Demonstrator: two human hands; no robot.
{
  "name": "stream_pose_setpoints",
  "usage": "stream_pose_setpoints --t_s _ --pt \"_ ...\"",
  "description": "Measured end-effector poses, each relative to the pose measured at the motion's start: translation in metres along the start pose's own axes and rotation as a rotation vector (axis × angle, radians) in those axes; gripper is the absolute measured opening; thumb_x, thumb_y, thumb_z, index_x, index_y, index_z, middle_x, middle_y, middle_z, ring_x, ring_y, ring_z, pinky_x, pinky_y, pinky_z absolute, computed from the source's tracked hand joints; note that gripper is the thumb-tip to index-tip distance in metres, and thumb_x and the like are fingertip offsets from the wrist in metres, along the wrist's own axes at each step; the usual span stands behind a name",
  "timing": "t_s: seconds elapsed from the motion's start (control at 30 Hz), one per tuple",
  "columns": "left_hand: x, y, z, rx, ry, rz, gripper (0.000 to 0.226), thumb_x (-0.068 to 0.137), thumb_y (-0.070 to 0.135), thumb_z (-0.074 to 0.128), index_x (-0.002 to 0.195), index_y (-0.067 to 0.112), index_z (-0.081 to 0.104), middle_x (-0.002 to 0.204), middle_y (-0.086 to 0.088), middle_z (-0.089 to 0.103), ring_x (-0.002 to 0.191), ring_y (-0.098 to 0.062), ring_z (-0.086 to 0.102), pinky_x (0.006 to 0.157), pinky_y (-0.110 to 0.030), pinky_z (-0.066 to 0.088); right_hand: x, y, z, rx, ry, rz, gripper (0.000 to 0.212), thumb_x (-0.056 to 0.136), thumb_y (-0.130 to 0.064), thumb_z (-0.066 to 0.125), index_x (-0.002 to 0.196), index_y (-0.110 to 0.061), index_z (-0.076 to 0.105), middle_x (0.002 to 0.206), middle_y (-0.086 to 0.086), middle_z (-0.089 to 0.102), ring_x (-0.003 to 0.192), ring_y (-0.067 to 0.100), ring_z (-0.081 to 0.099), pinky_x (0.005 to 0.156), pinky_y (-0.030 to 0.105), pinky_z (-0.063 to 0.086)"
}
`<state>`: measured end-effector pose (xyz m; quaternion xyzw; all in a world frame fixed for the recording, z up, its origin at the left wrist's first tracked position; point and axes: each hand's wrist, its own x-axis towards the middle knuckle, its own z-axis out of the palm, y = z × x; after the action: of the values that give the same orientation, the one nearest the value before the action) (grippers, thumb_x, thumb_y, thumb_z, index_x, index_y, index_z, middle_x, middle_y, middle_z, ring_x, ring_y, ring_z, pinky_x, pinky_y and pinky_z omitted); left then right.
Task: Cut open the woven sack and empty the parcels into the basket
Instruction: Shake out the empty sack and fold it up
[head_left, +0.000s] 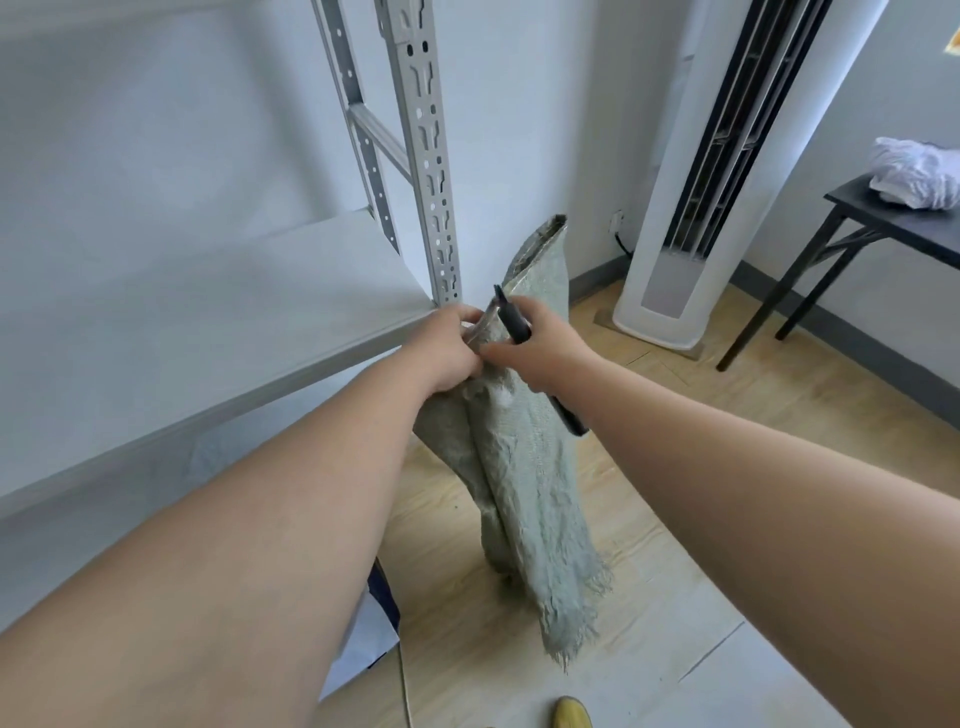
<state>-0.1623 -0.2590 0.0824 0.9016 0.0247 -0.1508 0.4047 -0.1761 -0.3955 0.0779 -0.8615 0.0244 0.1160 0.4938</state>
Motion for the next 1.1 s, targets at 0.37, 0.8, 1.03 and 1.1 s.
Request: stream_pose_setpoints --t_s 0.37,0.8,1.03,1.1 --pt "0.003 -0.007 -0.008 0.119 0.014 0.147 0.041 0.073 0.010 0.073 0.102 0.031 0.054 0.093 0.003 0.066 0.091 -0.022 0.064 0.078 -0.032 0.049 0.011 0.001 -0.014 -0.423 0.157 -0.124 0.020 0.084 -0.031 0.067 0.100 -0.027 0.057 0.083 -0.004 0.056 0.082 0.022 0.055 0.066 0.032 0.044" --pt "0.009 -0.038 -0.032 -0.313 0.488 -0.152 0.031 0.077 0.029 0.078 0.104 0.018 0.068 0.105 -0.002 0.067 0.094 -0.022 0.064 0.088 -0.036 0.054 0.014 -0.007 -0.013 -0.416 0.416 -0.326 0.024 0.088 -0.032 0.065 0.104 -0.014 0.061 0.108 -0.001 0.052 0.090 0.023 0.054 0.071 0.039 0.051" --pt "0.001 -0.017 -0.036 -0.435 0.178 0.095 0.016 0.094 0.009 0.059 0.107 0.011 0.068 0.082 0.001 0.065 0.057 0.003 0.061 0.057 -0.011 0.047 0.018 -0.025 -0.005 -0.406 0.165 -0.414 0.028 0.089 -0.024 0.063 0.117 -0.022 0.061 0.116 -0.002 0.062 0.104 0.025 0.060 0.082 0.034 0.047" --pt "-0.002 -0.007 -0.034 -0.517 0.166 0.123 0.019 0.097 0.022 0.057 0.109 0.012 0.067 0.084 0.000 0.066 0.064 -0.003 0.062 0.063 -0.018 0.049 0.020 -0.029 -0.006 -0.406 0.196 -0.350 0.016 0.092 -0.022 0.058 0.107 -0.021 0.055 0.091 0.001 0.061 0.087 0.031 0.060 0.068 0.035 0.046"
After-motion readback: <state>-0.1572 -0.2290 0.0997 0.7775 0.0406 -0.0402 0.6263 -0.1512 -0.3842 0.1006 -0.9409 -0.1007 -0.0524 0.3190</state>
